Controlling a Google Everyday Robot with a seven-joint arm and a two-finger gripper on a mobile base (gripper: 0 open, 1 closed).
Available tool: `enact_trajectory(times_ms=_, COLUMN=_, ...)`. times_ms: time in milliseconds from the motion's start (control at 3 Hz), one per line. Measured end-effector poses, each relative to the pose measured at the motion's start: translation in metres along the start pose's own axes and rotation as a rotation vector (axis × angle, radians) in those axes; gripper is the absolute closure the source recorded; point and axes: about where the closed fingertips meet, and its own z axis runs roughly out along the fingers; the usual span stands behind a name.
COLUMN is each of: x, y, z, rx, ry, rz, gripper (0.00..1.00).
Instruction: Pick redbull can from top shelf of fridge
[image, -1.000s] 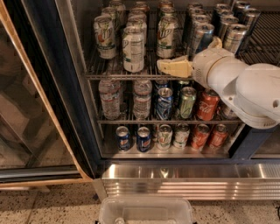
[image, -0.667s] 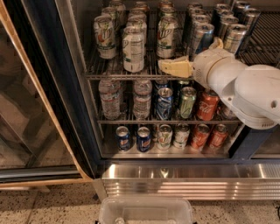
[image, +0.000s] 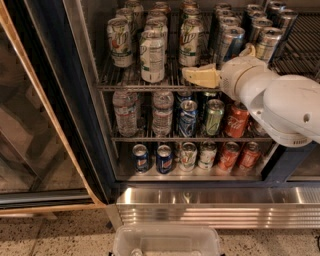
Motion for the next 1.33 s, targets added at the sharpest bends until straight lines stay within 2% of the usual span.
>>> enact_trajectory(times_ms=333, x=0.0011, y=0.0008, z=0.0019, rx=-0.004, ry=0.0, rz=0.006, gripper=0.0)
enact_trajectory(times_ms=667, x=0.0034, y=-0.0003, z=0.0029, rx=-0.003, ry=-0.001, rz=0.019, gripper=0.1)
enact_trajectory(times_ms=1333, x=0.0005, y=-0.007, z=0.0052, rx=0.022, ry=-0.017, rz=0.03, gripper=0.09)
